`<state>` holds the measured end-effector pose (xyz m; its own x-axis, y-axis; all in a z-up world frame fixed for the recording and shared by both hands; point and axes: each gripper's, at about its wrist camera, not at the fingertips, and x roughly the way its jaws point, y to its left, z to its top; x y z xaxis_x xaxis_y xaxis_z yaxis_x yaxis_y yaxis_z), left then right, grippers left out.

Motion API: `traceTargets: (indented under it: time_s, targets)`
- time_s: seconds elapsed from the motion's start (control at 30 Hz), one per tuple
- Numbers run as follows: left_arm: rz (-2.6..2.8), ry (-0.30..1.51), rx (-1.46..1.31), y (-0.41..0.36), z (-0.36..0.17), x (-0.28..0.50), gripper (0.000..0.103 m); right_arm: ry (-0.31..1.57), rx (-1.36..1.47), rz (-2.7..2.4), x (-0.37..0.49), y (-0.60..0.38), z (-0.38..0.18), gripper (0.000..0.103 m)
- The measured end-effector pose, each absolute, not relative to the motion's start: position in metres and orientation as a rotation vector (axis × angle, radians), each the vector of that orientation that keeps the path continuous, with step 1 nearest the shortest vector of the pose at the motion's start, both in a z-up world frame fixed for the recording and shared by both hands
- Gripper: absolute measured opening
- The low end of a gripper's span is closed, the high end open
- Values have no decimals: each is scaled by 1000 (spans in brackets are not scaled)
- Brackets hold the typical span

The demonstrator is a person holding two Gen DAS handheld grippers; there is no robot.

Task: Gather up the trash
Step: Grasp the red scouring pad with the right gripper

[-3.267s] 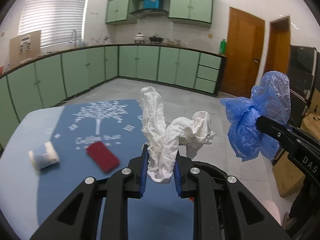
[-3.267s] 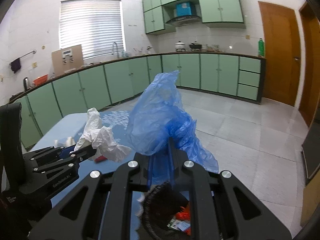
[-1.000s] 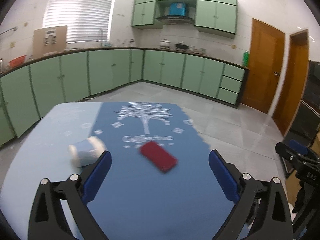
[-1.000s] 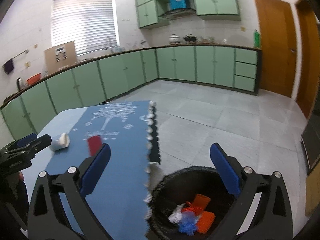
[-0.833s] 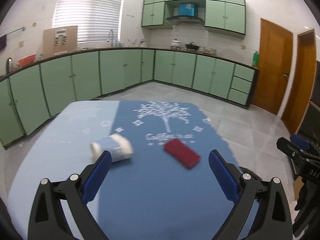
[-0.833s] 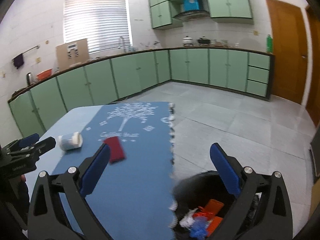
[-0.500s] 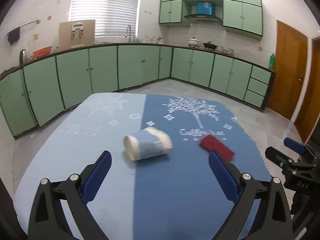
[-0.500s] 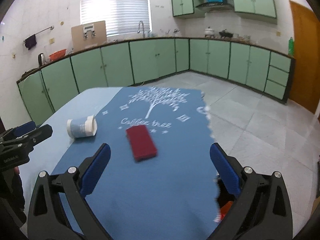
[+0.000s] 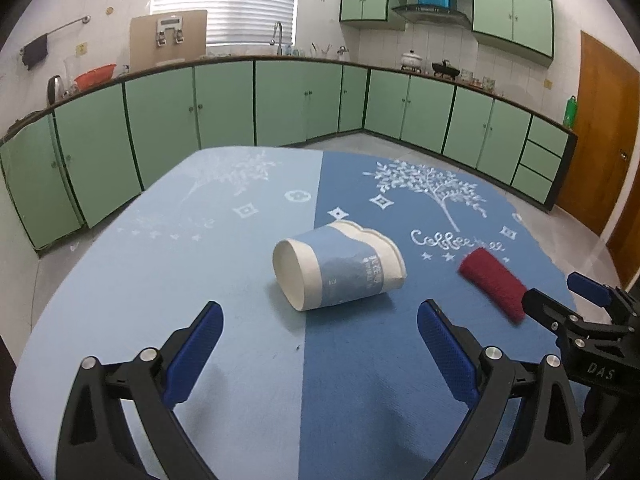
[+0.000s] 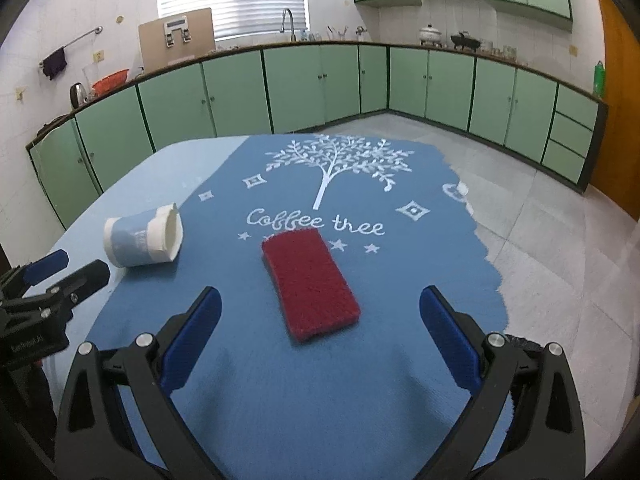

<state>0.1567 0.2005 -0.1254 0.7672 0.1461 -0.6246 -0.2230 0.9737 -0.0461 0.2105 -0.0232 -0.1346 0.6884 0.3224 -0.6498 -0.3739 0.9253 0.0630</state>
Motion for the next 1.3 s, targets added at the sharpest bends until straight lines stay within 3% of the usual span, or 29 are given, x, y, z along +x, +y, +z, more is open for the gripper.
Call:
traceTargets:
  time_s: [0.23, 0.33, 0.63, 0.8, 0.97, 1.2, 1.3]
  targets:
    - [201, 712, -126, 208, -137, 171, 96, 782, -98, 389, 229, -16, -144, 94]
    - [216, 719, -124, 211, -138, 176, 96, 814, -124, 393, 234, -11, -149, 83]
    - [214, 752, -137, 216, -142, 181, 93, 882, -156, 381, 242, -5, -159, 73]
    - [199, 769, -158, 217, -144, 183, 80, 872, -150, 377, 242, -6, -158, 49]
    - [136, 791, -181, 206, -147, 185, 55, 861, -142, 376, 239, -9, -156, 48]
    - [82, 777, -160, 183, -143, 182, 56, 857, -94, 371, 239, -20, -154, 48]
    - [106, 773, -177, 190, -141, 178, 63, 858, -70, 367, 239, -25, -154, 48]
